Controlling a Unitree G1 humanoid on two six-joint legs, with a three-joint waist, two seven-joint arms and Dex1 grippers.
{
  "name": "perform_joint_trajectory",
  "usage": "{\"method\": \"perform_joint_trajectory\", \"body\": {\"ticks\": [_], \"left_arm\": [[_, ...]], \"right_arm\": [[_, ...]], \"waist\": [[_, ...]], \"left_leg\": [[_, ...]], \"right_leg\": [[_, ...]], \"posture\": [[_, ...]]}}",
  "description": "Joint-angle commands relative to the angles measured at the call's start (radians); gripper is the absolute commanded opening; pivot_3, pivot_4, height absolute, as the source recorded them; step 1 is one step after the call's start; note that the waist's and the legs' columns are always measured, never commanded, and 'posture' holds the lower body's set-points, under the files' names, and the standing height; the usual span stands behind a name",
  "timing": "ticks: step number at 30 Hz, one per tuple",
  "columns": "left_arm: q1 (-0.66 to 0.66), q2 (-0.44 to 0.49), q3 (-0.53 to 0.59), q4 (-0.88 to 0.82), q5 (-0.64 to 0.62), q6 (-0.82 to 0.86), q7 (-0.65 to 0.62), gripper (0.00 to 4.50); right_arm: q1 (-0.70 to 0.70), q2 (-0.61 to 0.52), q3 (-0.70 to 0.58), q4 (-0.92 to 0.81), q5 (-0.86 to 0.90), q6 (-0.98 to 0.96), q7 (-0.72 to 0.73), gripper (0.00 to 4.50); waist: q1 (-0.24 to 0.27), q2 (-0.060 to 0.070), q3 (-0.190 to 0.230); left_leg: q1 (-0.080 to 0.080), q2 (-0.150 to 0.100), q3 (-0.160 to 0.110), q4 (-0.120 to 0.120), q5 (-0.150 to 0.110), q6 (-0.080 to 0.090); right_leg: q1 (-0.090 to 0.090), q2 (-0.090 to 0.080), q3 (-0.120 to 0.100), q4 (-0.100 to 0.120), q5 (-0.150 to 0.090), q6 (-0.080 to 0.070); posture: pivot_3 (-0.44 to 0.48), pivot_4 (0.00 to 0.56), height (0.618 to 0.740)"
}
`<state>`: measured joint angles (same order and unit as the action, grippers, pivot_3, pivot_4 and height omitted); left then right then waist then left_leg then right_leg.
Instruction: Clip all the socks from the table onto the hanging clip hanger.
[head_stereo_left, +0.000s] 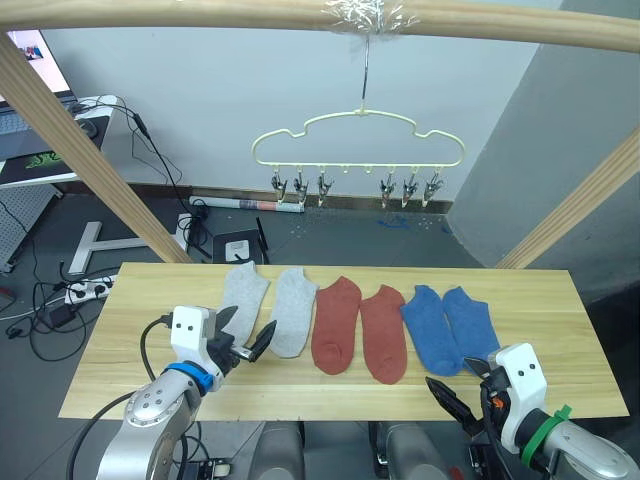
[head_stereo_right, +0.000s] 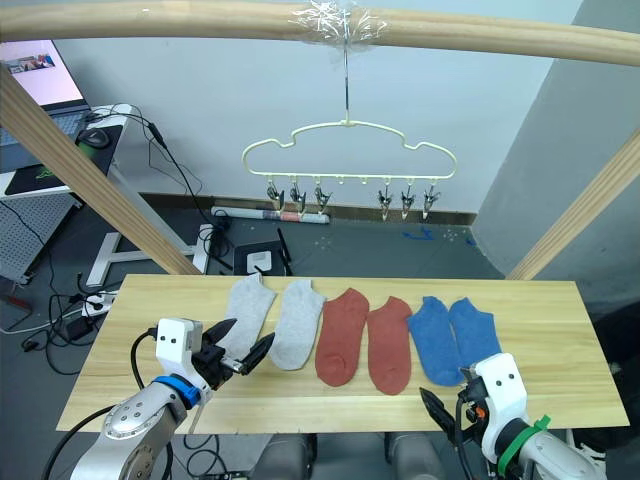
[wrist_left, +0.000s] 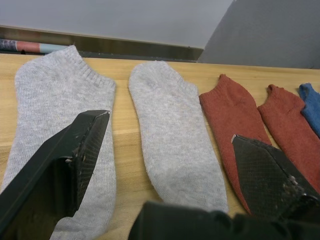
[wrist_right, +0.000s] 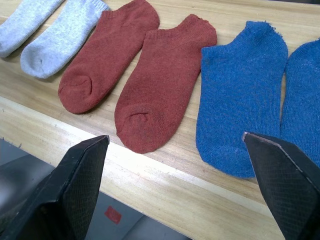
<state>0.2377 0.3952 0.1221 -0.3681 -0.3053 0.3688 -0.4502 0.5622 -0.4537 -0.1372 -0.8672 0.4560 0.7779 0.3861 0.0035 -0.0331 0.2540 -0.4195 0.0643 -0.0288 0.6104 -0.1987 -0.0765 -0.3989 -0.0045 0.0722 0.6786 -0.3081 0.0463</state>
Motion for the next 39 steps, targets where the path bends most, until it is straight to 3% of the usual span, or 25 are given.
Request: {"method": "perform_joint_trajectory", "body": {"ticks": [1, 7, 13, 25, 30, 36, 39], "left_arm": [[0.008, 0.0, 0.004, -0.02, 0.004, -0.027, -0.005, 4.49], [-0.008, 0.0, 0.008, -0.027, -0.002, -0.001, 0.009, 4.49], [-0.112, 0.0, 0.019, -0.023, -0.052, 0.126, 0.022, 4.49], [-0.202, -0.03, 0.0, -0.014, -0.038, 0.12, 0.067, 4.49], [-0.307, -0.071, -0.024, 0.014, -0.01, 0.087, 0.099, 3.39], [-0.462, -0.125, -0.053, 0.072, 0.038, 0.047, 0.157, 3.39], [-0.518, -0.148, -0.062, 0.102, 0.066, 0.026, 0.186, 2.84]], "right_arm": [[0.003, -0.003, -0.007, -0.01, 0.017, -0.011, 0.007, 4.5], [-0.007, -0.003, -0.001, -0.002, 0.015, -0.014, 0.011, 4.5], [-0.034, -0.013, -0.003, 0.001, 0.018, -0.01, 0.02, 4.5], [-0.121, -0.067, -0.034, -0.031, 0.061, 0.022, 0.025, 4.5], [-0.223, -0.119, -0.137, -0.061, 0.161, 0.072, 0.042, 4.5], [-0.428, -0.249, -0.287, -0.049, 0.371, 0.163, 0.062, 4.5], [-0.535, -0.328, -0.326, -0.019, 0.451, 0.197, 0.061, 4.5]], "waist": [[0.0, 0.0, 0.0], [0.001, 0.0, 0.0], [0.007, 0.0, 0.0], [0.014, 0.0, -0.001], [0.019, -0.001, -0.001], [0.019, -0.001, 0.0], [0.019, -0.001, 0.0]], "left_leg": [[0.0, 0.0, 0.0, 0.0, 0.0, 0.0], [0.0, 0.0, 0.0, 0.0, 0.0, 0.0], [0.0, 0.0, -0.001, 0.001, 0.0, 0.0], [0.002, 0.0, -0.001, 0.001, 0.0, 0.0], [0.002, 0.0, -0.001, 0.003, 0.0, 0.0], [0.002, -0.001, -0.002, 0.009, 0.0, 0.0], [0.002, -0.001, -0.003, 0.011, 0.0, 0.0]], "right_leg": [[0.0, 0.0, 0.0, 0.0, 0.0, 0.0], [0.0, 0.0, 0.0, 0.0, 0.0, 0.0], [0.001, 0.001, 0.0, 0.0, 0.001, 0.001], [0.003, 0.001, -0.001, 0.001, 0.001, 0.002], [0.004, 0.001, -0.001, 0.001, 0.002, 0.003], [0.008, 0.001, -0.001, 0.001, 0.004, 0.006], [0.009, 0.001, -0.001, 0.001, 0.004, 0.007]], "posture": [[0.116, 0.231, 0.74], [0.12, 0.231, 0.74], [0.124, 0.226, 0.74], [0.122, 0.223, 0.74], [0.11, 0.224, 0.74], [0.101, 0.234, 0.74], [0.09, 0.242, 0.74]]}}
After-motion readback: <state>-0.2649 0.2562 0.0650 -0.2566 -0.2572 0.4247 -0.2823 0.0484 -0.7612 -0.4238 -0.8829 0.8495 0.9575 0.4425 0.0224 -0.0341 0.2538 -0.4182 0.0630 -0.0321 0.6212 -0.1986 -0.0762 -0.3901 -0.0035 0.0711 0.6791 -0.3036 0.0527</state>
